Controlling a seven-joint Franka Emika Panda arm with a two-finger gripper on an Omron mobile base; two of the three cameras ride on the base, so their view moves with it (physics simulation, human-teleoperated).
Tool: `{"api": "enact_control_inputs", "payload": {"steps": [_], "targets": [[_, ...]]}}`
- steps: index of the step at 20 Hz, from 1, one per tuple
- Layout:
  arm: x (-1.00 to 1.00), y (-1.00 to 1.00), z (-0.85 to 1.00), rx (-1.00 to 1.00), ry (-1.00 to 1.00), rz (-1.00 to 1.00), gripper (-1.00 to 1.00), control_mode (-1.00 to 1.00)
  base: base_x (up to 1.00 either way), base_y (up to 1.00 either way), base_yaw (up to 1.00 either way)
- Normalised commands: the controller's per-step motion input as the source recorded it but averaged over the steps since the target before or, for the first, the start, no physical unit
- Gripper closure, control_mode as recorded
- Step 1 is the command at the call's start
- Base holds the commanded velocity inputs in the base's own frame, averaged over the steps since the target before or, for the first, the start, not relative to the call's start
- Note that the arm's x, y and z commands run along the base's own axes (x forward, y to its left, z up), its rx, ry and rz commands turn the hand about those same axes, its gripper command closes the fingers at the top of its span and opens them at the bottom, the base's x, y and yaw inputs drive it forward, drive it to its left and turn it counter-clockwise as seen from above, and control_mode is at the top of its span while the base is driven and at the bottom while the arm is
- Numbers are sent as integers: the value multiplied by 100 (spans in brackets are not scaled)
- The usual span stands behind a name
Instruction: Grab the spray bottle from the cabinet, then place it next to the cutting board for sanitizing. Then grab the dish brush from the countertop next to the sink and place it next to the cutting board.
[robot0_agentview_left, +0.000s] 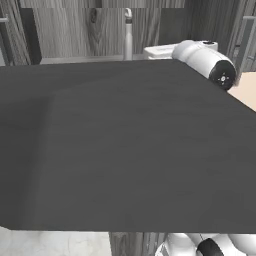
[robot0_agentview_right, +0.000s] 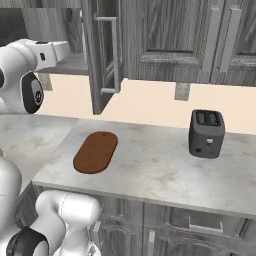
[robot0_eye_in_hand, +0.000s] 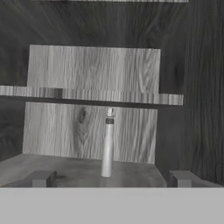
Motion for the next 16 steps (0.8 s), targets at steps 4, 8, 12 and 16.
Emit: {"api": "enact_control_inputs", "payload": {"steps": [4, 8, 12, 16], "targets": [[32, 0, 0, 0, 9, 0, -100, -100, 0, 0, 0], [39, 0, 0, 0, 6, 0, -100, -100, 0, 0, 0], [29, 1, 0, 0, 2, 0, -100, -100, 0, 0, 0], [18, 1, 0, 0, 0, 0, -100, -100, 0, 0, 0]]}}
